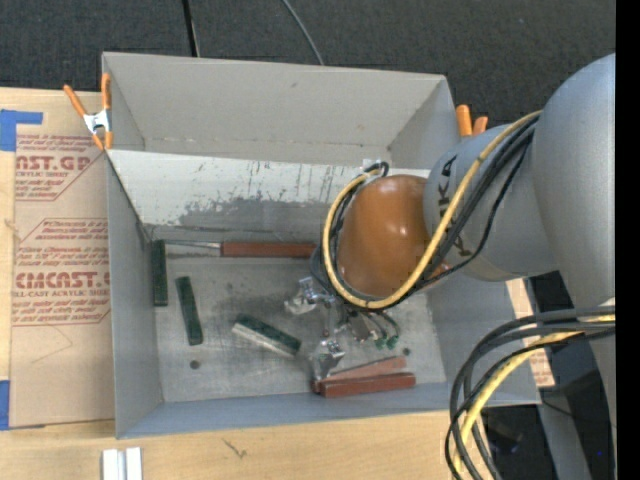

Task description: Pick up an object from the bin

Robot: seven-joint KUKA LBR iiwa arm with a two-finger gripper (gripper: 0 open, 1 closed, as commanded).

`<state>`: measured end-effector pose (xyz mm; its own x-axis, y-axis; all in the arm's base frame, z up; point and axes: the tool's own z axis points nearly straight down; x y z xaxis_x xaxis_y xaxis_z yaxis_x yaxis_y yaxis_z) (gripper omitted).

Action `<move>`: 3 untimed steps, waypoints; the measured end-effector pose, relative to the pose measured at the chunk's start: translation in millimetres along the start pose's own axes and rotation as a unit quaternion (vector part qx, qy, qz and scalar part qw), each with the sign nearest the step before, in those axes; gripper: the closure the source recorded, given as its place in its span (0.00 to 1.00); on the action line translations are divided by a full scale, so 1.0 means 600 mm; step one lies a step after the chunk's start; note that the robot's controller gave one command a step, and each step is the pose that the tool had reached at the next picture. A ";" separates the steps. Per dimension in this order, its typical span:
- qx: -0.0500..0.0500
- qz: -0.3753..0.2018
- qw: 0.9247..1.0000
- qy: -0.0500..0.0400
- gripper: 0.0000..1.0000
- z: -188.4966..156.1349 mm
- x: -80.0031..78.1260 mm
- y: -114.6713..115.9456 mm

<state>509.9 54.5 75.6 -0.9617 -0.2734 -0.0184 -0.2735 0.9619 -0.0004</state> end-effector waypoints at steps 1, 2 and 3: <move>0.002 0.122 0.992 0.003 1.00 -0.001 -0.052 0.107; 0.002 0.122 0.992 0.003 1.00 -0.001 -0.052 0.107; 0.001 0.103 0.995 0.008 1.00 -0.199 -0.067 0.090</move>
Offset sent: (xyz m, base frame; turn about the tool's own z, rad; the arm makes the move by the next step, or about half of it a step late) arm 0.0000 0.0000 0.0000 0.0000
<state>531.6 116.8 195.6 -0.9975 -0.0703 -0.0021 -0.0703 0.9975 0.0003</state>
